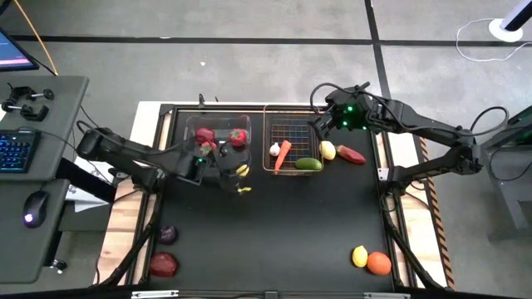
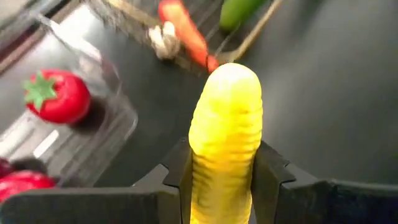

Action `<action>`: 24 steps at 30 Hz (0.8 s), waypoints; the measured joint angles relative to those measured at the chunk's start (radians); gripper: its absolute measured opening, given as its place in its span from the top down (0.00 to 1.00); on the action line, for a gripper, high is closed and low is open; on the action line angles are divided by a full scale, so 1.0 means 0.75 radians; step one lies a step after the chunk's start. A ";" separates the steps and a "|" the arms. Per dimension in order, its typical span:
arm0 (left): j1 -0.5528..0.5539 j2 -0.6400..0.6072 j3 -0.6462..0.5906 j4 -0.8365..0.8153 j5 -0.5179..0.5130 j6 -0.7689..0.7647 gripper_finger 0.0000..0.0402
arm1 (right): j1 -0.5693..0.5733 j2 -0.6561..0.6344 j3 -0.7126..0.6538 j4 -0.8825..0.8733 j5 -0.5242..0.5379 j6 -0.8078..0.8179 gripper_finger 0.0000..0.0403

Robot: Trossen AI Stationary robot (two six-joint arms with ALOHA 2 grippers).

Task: Sort produce into baskets
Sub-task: Put the corn into the transparent bin

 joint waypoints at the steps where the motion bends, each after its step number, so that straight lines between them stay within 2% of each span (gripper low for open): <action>1: 0.000 -0.001 0.023 -0.004 -0.024 0.001 0.79 | 0.000 0.000 0.000 0.000 -0.001 0.009 0.09; 8: 0.023 -0.002 0.168 -0.014 -0.296 0.153 0.78 | 0.000 0.000 0.000 0.000 0.004 0.008 0.09; 15: 0.178 0.000 0.135 -0.087 -0.463 0.243 0.76 | 0.000 0.000 0.000 0.000 0.009 -0.003 0.09; 18: 0.261 0.001 0.116 -0.100 -0.474 0.234 0.76 | 0.000 0.001 0.000 0.000 0.016 -0.026 0.09; 24: 0.391 0.000 0.118 -0.098 -0.384 0.242 0.75 | 0.000 0.001 0.000 0.000 0.071 0.036 0.09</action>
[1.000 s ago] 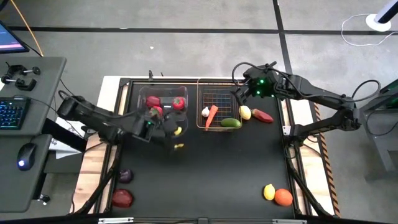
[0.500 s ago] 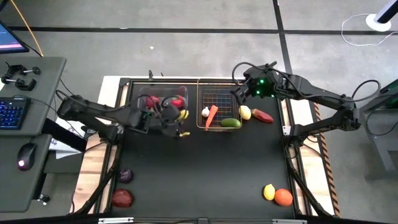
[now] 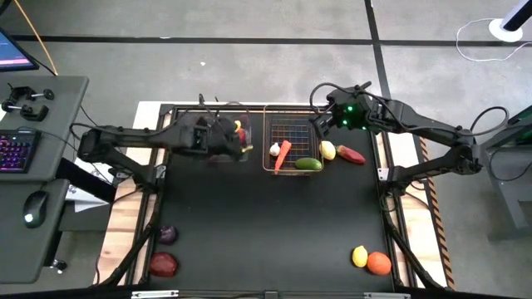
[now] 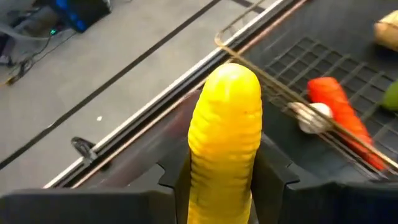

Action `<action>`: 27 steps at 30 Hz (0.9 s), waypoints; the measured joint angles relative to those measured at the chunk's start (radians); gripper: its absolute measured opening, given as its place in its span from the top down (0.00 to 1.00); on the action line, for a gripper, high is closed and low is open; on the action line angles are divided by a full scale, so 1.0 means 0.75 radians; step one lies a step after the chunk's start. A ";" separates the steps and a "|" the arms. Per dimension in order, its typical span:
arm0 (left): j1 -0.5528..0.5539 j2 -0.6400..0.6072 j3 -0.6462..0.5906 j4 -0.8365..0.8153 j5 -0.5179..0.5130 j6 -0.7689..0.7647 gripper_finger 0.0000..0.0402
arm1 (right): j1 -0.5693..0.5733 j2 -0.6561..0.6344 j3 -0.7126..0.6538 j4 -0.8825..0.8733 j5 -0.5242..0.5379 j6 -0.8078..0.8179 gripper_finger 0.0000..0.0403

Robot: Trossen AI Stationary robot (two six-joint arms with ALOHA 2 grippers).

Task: Sort produce into baskets
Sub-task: Put the corn into the transparent bin, then put the onion into the gold wire basket

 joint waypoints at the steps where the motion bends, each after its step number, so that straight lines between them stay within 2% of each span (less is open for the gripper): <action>1: 0.026 0.000 0.000 0.001 0.008 0.011 0.74 | -0.001 0.000 0.000 0.000 0.003 0.005 0.09; 5: 0.143 0.000 0.000 0.002 0.039 0.069 0.69 | -0.001 0.001 0.000 0.000 0.003 0.007 0.09; 11: 0.310 0.002 0.000 -0.033 0.281 0.032 0.57 | -0.001 0.001 0.000 0.000 0.003 0.030 0.09; 15: 0.352 0.008 0.000 -0.032 0.329 0.034 0.47 | -0.001 0.001 0.000 0.000 0.003 0.011 0.09; 20: 0.337 -0.001 0.000 -0.044 0.344 0.022 0.38 | -0.001 0.001 0.000 0.004 0.003 0.005 0.09; 24: 0.282 -0.001 0.008 -0.078 0.504 -0.073 0.35 | -0.001 0.001 0.000 0.002 -0.007 0.048 0.09; 27: 0.183 -0.001 0.008 -0.094 0.585 -0.093 0.35 | 0.000 0.001 0.000 -0.013 -0.011 0.052 0.09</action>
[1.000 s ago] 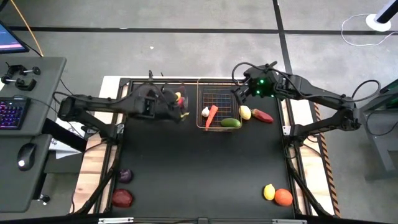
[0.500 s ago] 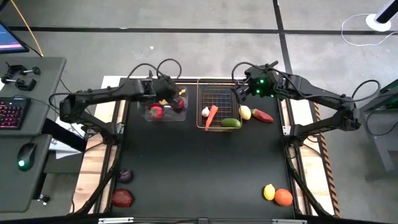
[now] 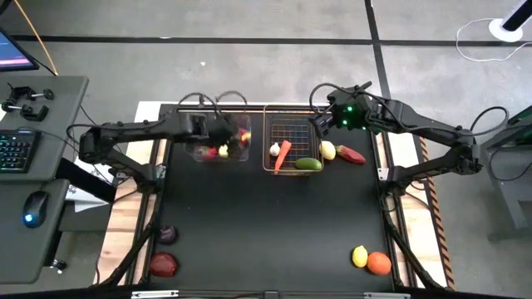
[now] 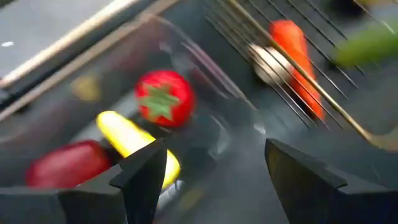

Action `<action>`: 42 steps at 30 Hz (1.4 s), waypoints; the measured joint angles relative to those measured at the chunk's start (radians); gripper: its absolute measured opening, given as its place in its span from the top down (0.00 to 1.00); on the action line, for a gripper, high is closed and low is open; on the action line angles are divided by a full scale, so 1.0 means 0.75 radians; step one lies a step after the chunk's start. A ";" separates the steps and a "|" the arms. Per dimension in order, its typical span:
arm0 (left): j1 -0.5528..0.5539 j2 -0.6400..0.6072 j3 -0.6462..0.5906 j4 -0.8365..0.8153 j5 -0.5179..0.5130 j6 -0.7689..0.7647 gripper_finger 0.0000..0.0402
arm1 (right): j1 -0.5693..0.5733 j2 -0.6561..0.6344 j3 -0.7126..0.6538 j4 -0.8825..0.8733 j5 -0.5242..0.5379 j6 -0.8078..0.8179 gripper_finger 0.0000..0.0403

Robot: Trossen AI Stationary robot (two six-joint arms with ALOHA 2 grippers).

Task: Sort produce into baskets
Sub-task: Put the onion into the gold wire basket

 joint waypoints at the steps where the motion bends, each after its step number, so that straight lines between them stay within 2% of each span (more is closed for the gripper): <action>1: -0.041 0.000 0.000 -0.007 0.006 -0.001 0.35 | 0.000 0.000 0.000 -0.005 0.000 0.000 0.09; 9: -0.338 0.000 0.000 -0.085 0.003 -0.119 0.35 | 0.000 0.000 0.000 -0.013 -0.001 0.000 0.09; 13: -0.462 0.000 0.000 -0.225 -0.035 -0.074 0.35 | 0.000 0.000 0.000 -0.013 -0.001 -0.017 0.09; 17: -0.526 0.000 0.001 -0.404 -0.029 -0.187 0.35 | 0.000 0.000 0.000 -0.003 -0.002 -0.032 0.09; 21: -0.535 -0.016 0.001 -0.562 0.176 -0.220 0.30 | 0.000 0.000 0.001 -0.003 -0.008 0.004 0.09; 25: -0.551 -0.021 -0.018 -0.606 0.341 -0.111 0.18 | 0.000 0.000 0.001 -0.003 -0.029 0.010 0.09; 30: -0.610 -0.013 -0.085 -0.616 0.406 -0.038 0.03 | 0.000 0.000 0.001 -0.002 -0.029 0.027 0.09; 38: -0.657 -0.011 -0.120 -0.617 0.352 -0.223 0.01 | 0.000 0.000 0.001 -0.001 -0.028 -0.009 0.09; 42: -0.708 -0.011 -0.120 -0.621 0.565 -0.292 0.01 | -0.001 0.000 0.001 0.007 -0.032 -0.001 0.09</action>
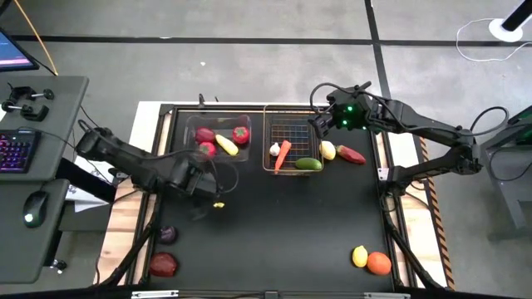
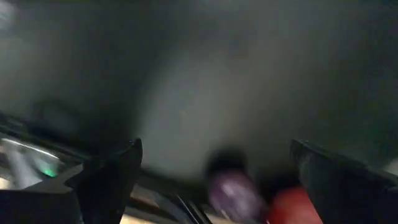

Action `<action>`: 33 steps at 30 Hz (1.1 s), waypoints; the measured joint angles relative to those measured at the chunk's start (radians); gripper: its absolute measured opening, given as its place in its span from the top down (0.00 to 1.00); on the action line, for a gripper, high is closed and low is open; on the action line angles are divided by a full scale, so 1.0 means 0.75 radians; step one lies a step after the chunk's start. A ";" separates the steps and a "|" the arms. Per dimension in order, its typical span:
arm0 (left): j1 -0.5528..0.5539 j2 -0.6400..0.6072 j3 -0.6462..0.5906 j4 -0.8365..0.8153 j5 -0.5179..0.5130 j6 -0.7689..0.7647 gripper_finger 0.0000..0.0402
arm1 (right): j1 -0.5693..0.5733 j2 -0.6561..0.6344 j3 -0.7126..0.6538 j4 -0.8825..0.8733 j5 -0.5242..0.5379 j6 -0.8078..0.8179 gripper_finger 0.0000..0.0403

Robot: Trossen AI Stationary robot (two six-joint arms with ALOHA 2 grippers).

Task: Sort produce into baskets
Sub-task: Put the onion into the gold wire basket

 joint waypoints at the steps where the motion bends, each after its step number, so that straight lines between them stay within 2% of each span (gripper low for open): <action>1: -0.021 0.000 0.000 0.000 0.056 -0.009 0.01 | 0.000 0.000 0.000 0.001 -0.002 0.002 0.09; 4: -0.093 0.004 0.000 -0.008 0.190 -0.026 0.01 | 0.000 0.000 0.000 0.000 -0.037 0.031 0.09; 7: -0.164 0.028 -0.007 -0.027 0.247 -0.055 0.01 | 0.001 0.000 0.000 0.000 -0.052 0.035 0.09; 14: -0.267 0.084 -0.184 0.053 0.461 -0.105 0.01 | 0.000 0.000 0.000 0.000 -0.052 0.064 0.09; 18: -0.289 0.119 -0.257 0.054 0.477 -0.106 0.01 | 0.001 0.000 0.000 0.000 -0.052 0.018 0.09; 22: -0.308 0.124 -0.305 0.102 0.554 -0.105 0.01 | 0.001 0.000 0.000 0.000 -0.052 0.018 0.09; 27: -0.323 0.124 -0.307 0.142 0.620 -0.070 0.01 | 0.000 0.000 0.000 0.000 -0.065 0.062 0.09; 33: -0.363 0.133 -0.306 0.221 0.626 -0.061 0.01 | 0.001 0.000 0.000 0.000 -0.066 0.073 0.09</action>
